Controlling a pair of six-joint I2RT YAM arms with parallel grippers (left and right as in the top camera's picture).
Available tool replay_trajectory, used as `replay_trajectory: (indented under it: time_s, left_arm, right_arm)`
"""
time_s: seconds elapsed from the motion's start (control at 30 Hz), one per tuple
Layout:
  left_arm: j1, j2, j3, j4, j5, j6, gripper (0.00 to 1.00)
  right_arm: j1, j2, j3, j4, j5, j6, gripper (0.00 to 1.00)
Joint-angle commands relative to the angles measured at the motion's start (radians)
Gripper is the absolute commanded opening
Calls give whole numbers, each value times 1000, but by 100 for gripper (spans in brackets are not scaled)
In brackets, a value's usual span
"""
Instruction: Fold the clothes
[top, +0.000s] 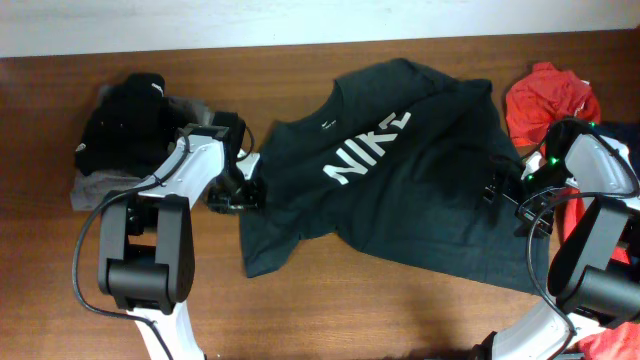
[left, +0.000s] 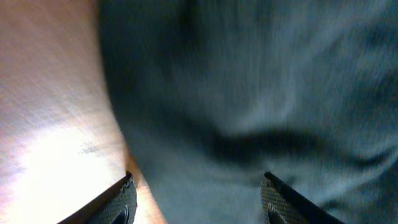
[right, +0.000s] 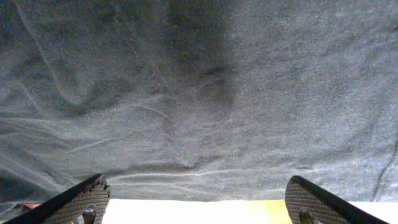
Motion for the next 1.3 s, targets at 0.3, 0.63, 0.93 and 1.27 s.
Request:
replay_trajectory:
  time_s: [0.3, 0.63, 0.93, 1.27]
  left_arm:
    - [4, 60, -26, 155, -66, -26, 1]
    - [243, 12, -13, 52, -64, -144, 1]
    - [249, 12, -12, 54, -64, -140, 1]
    - [249, 12, -12, 61, -47, -140, 1]
  right_arm:
    - [-18, -32, 0, 15, -22, 43, 97]
    - [-165, -32, -58, -21, -46, 16, 98]
    - [-225, -31, -333, 122, 56, 95, 94]
    - [-227, -32, -437, 211, 109, 115, 22]
